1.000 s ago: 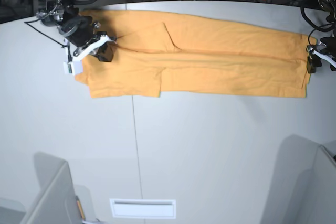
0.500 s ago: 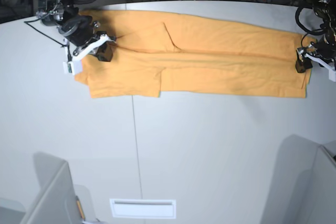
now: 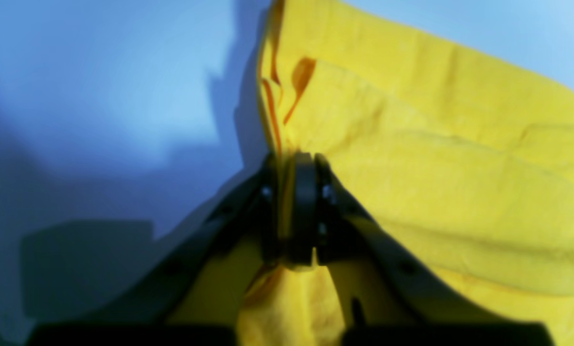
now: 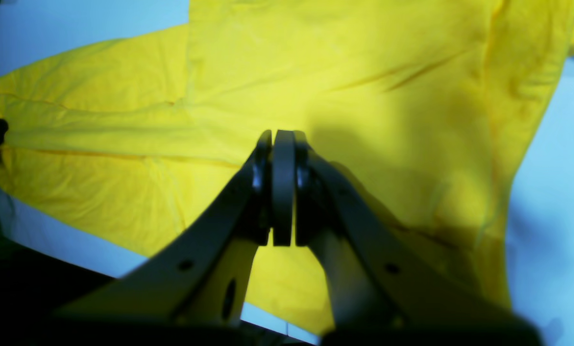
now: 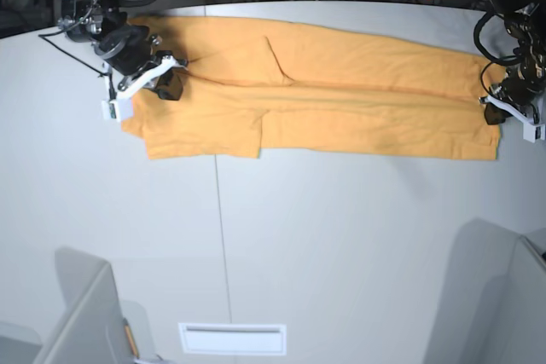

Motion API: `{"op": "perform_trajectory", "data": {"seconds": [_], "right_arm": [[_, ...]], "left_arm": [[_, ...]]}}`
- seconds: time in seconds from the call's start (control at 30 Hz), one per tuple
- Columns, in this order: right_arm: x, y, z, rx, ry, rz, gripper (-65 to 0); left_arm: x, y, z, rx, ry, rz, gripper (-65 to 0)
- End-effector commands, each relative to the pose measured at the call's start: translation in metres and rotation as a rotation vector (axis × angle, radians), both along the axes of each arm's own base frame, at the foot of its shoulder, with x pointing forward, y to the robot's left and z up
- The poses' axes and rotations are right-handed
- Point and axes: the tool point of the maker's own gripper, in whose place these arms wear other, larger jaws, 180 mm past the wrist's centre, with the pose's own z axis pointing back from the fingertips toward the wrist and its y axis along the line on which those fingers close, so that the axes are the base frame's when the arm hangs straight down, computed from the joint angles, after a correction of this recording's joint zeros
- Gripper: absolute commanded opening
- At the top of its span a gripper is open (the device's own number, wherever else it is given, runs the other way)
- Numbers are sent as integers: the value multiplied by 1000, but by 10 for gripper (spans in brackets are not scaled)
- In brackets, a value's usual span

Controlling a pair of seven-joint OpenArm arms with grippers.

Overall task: Fold the T-shirt properly
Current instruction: 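Grasp the strip end with the left gripper and carry it toward the right gripper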

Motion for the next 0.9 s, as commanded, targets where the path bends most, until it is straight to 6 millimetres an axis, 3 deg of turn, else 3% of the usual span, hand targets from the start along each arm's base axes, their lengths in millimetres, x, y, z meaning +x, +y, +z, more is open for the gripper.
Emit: {"op": "perform_trajectory", "data": {"seconds": [0.0, 0.27, 0.43, 0.67, 0.87], "right_arm": [[5, 1, 8, 9, -36, 5, -650], [8, 9, 18, 103, -50, -7, -650], [14, 16, 27, 171, -67, -9, -650], [20, 15, 30, 168, -83, -6, -650], [24, 15, 26, 172, -76, -9, -650]], "left_arm": [[0, 9, 6, 29, 14, -6, -650], [9, 60, 58, 123, -90, 76, -650], [8, 52, 84, 218, -119, 4, -650], [-1, -12, 103, 269, -197, -83, -650], [6, -104, 98, 213, -216, -216, -650]]}}
